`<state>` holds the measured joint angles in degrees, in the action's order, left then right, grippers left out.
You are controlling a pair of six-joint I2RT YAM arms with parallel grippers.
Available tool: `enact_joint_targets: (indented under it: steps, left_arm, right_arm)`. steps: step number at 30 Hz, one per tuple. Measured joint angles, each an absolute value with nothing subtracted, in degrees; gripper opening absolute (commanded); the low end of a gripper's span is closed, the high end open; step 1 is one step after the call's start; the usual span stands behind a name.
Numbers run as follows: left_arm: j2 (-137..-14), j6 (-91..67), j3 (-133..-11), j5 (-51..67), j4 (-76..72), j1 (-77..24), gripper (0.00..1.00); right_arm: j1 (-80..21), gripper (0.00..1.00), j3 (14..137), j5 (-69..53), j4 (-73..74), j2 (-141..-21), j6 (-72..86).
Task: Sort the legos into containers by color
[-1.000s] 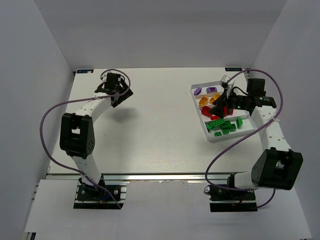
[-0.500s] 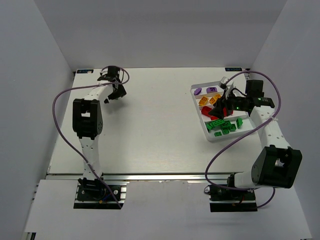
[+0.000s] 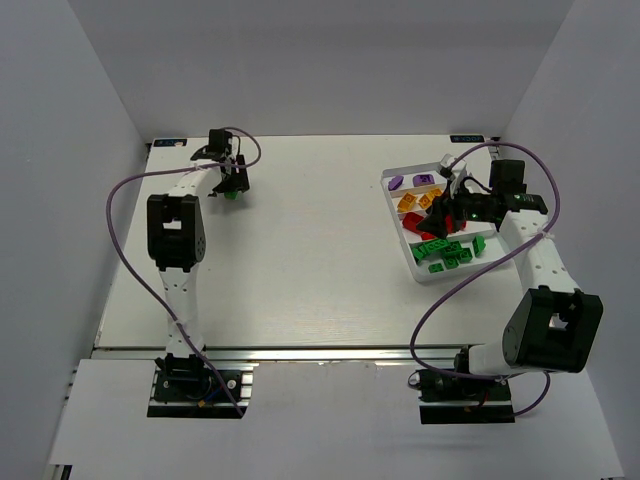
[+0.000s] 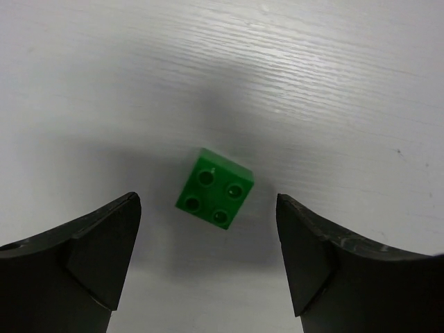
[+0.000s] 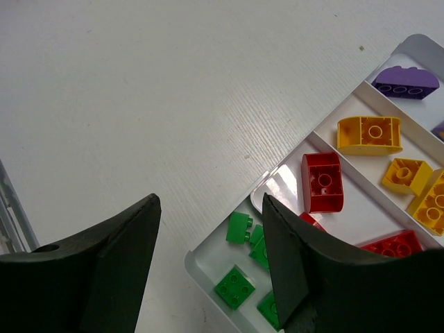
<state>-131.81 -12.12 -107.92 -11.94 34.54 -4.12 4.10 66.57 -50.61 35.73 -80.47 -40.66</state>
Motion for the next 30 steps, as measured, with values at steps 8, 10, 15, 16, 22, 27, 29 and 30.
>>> enact_joint_targets:
  steps: [8,10,15,16,22,27,29,30]
  left_arm:
    - [-133.7,-7.0,-108.0,-5.8,31.8,-3.9,0.83]
    - [-133.8,-6.5,-108.0,-5.4,31.2,-3.9,0.81]
    - [-133.8,-5.9,-108.0,-5.0,29.8,-3.8,0.67]
    - [-133.8,-5.8,-108.0,-4.9,29.7,-3.7,0.62]
    - [-132.7,-6.5,-104.6,-4.4,25.3,-3.6,0.3]
    - [-128.7,-9.4,-98.0,-0.3,22.2,-3.6,0.15]
    - [-125.8,-11.2,-93.8,2.5,20.7,-3.8,0.14]
    - [-124.2,-12.3,-91.7,4.0,19.7,-4.1,0.14]
  right_arm:
    - [4.1,0.66,66.6,-49.4,35.8,-80.5,-40.7]
    - [4.1,0.66,66.6,-49.3,35.9,-80.5,-40.7]
    - [4.1,0.66,66.6,-49.1,35.9,-80.5,-40.7]
    - [4.1,0.66,66.6,-49.1,35.9,-80.5,-40.7]
    - [4.1,0.66,66.6,-48.9,35.9,-80.5,-40.7]
    - [4.1,0.66,66.6,-48.1,35.9,-80.5,-40.6]
    - [4.1,0.62,66.6,-47.5,35.7,-80.4,-40.0]
    - [4.2,0.57,66.6,-47.0,35.2,-80.3,-39.3]
